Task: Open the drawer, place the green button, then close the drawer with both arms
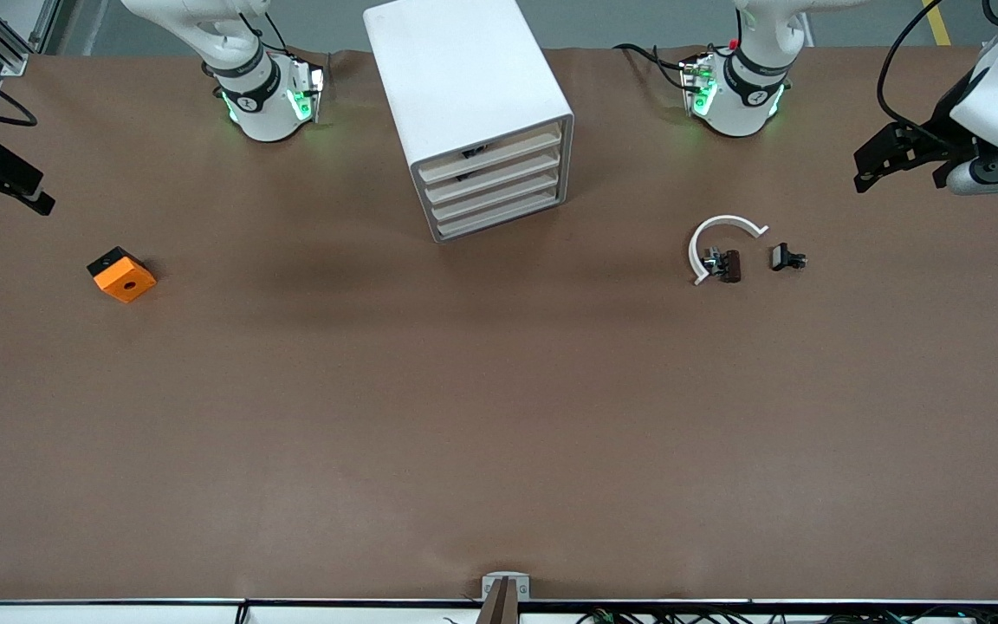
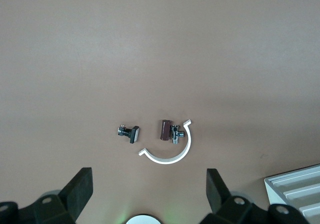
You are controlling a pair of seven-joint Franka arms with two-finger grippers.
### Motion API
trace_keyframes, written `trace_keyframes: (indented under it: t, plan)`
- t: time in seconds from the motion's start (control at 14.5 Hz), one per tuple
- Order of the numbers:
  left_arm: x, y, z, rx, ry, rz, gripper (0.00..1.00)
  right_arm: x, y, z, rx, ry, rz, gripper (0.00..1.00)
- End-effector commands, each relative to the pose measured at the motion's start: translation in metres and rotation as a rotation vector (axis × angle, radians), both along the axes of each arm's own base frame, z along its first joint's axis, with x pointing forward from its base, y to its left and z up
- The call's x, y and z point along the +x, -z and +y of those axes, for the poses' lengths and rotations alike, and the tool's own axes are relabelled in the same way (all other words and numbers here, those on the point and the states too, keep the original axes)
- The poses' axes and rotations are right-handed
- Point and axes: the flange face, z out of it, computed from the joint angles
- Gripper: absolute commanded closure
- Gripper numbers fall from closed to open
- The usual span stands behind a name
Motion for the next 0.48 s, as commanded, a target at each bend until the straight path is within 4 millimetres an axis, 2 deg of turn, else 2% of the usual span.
trace_keyframes:
  t: [0.0, 0.41]
  plan:
    - [0.0031, -0.0063, 0.0024, -0.001, 0.008, -0.014, 0.0, 0.0017, -0.0035, -0.0017, -0.007, 0.007, -0.002, 0.0]
    - [0.0091, -0.0028, 0.0033, -0.002, -0.006, -0.008, 0.0, 0.0018, -0.0037, -0.0023, -0.005, 0.008, -0.003, 0.0]
